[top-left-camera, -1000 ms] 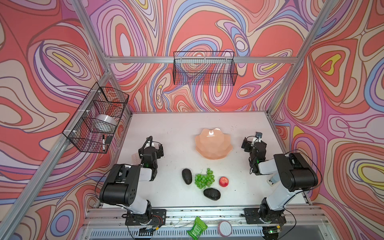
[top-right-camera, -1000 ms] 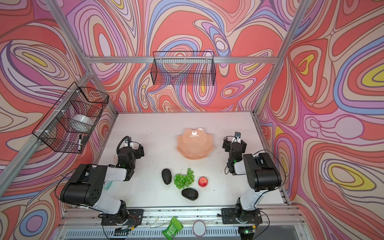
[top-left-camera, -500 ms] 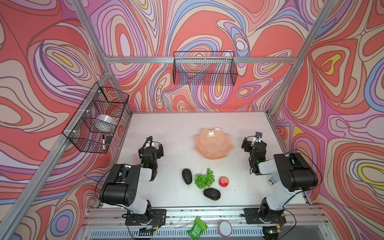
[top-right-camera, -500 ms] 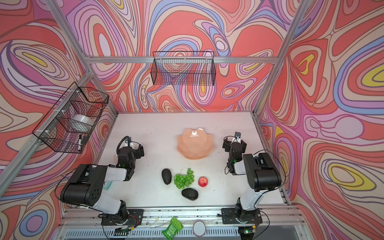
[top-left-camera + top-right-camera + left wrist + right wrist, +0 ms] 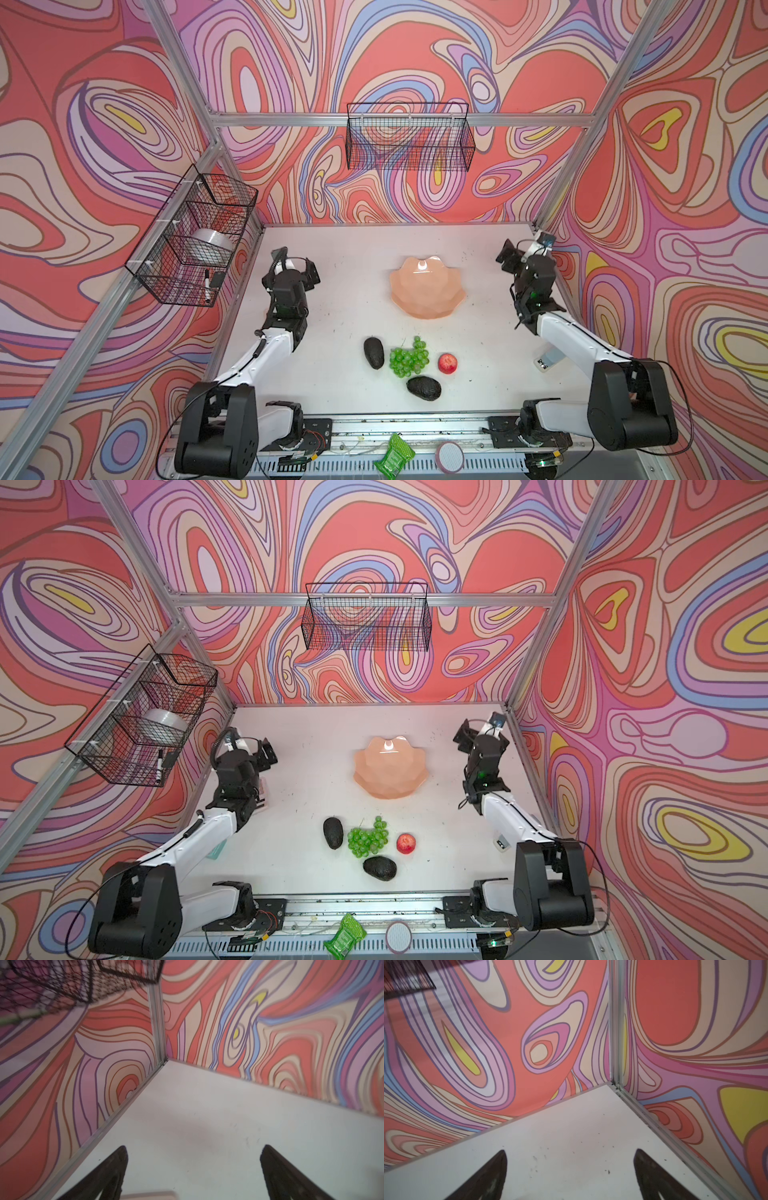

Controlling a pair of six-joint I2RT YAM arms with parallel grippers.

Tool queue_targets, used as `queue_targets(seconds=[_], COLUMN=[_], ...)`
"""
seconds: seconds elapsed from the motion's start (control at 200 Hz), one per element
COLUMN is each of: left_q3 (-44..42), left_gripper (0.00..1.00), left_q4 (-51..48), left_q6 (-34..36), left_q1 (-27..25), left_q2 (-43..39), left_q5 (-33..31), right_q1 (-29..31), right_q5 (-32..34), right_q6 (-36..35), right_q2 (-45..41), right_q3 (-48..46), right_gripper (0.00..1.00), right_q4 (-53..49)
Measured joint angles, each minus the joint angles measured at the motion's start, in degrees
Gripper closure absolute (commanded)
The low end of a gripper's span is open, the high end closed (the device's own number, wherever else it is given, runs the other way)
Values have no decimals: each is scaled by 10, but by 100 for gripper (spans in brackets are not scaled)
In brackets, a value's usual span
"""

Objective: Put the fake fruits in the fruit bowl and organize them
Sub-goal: 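Reach the right gripper down to the red apple and grasp it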

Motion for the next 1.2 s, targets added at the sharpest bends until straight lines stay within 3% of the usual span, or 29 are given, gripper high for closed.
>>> queue_targets(seconds=[0.08,0.21,0.34,0.511,0.646,0.971,1.202], left_q3=[33,57,73,71,71,71,71], left_gripper=[1,6,7,7,7,5,5], left_q4=[-46,-143,-247,-309,-324,-355,-363], left_q6=[-78,-155,-186,-200,-200,-200,-200], left_q1=[0,0,0,0,0,0,0], left_q2=[-40,-56,-60,-95,-105,-100,-101], left_q5=[31,110,163,194,207,215,215], right_q1=[0,3,35,186,283,412,479], right_q5=[-50,-127,-130,-78,-65,-74,-89], right_q6=[30,60,87,135,203,353,418], right_q2=[0,-15,-23,-40,-56,-89,-17], right_q3=[78,74,66,66,47,-29,-38], right_gripper=[5,12,13,13,14,14,14], right_q4=[-82,-190,-334,-517,-602,-678,-645])
